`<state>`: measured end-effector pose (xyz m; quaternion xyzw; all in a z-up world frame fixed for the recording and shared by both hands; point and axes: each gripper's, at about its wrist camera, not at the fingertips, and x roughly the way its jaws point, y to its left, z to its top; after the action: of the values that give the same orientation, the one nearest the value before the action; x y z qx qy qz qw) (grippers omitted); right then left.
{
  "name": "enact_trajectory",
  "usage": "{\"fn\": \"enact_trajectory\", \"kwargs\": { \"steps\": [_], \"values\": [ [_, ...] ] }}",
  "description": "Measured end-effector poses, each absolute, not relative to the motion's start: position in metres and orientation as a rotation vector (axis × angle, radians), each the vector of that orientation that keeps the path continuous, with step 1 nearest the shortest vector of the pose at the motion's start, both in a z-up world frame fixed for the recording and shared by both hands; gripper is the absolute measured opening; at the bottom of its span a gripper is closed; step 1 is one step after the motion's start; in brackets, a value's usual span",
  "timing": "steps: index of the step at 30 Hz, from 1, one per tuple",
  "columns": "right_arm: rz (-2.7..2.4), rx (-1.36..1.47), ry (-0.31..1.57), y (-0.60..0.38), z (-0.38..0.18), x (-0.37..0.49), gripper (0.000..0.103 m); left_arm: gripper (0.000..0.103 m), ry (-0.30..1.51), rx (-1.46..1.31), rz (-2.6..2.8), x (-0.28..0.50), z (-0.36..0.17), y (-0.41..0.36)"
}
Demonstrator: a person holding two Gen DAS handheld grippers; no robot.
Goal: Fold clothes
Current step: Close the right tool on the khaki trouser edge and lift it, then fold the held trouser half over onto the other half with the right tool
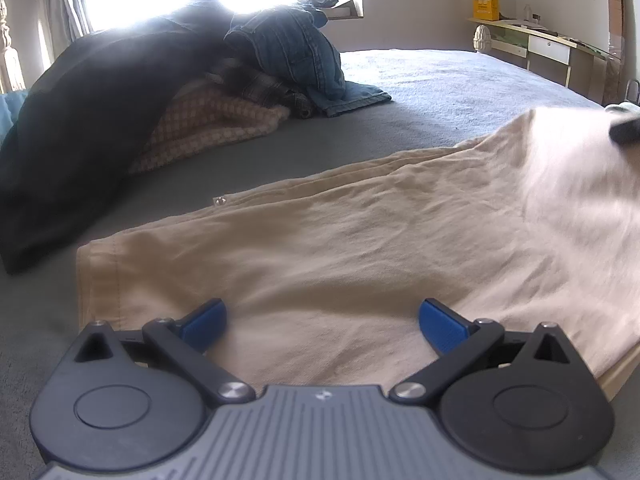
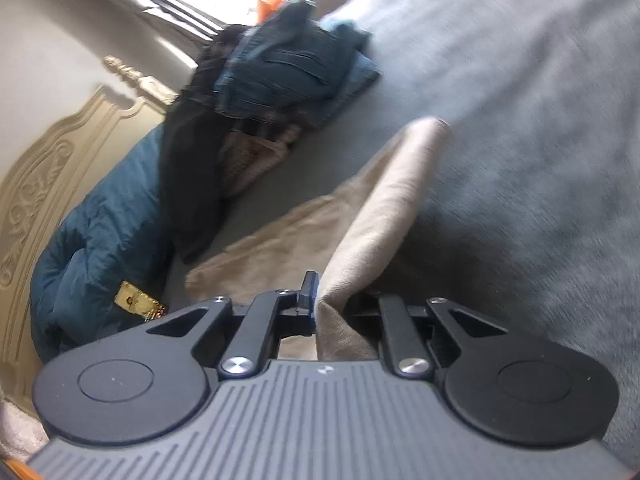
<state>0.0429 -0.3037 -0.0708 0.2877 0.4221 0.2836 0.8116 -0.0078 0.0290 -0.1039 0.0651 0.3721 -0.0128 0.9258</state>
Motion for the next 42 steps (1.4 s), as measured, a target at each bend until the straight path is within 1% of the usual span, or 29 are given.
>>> {"fn": "enact_trajectory", "kwargs": {
  "steps": [13, 21, 30, 37, 42],
  "values": [
    [0.768, 0.446, 0.869, -0.239, 0.002, 0.049, 0.009, 0.103, 0.753, 0.142, -0.035, -0.009, -0.105, 0.029],
    [0.869, 0.342, 0.909, -0.183, 0.036, 0.051, 0.009, 0.103, 0.742, 0.133, -0.041, -0.011, -0.106, 0.03],
    [0.885, 0.353, 0.987, -0.141, 0.053, 0.069, 0.009, 0.103, 0.712, 0.129, -0.055, -0.016, -0.107, 0.032],
    [0.888, 0.337, 1.039, -0.111, 0.048, 0.076, 0.007, 0.102, 0.706, 0.121, -0.074, -0.022, -0.104, 0.036],
    [0.909, 0.356, 1.059, -0.092, 0.04, 0.08, 0.007, 0.102, 0.679, 0.025, -0.073, -0.039, -0.087, 0.068]
  ]
}}
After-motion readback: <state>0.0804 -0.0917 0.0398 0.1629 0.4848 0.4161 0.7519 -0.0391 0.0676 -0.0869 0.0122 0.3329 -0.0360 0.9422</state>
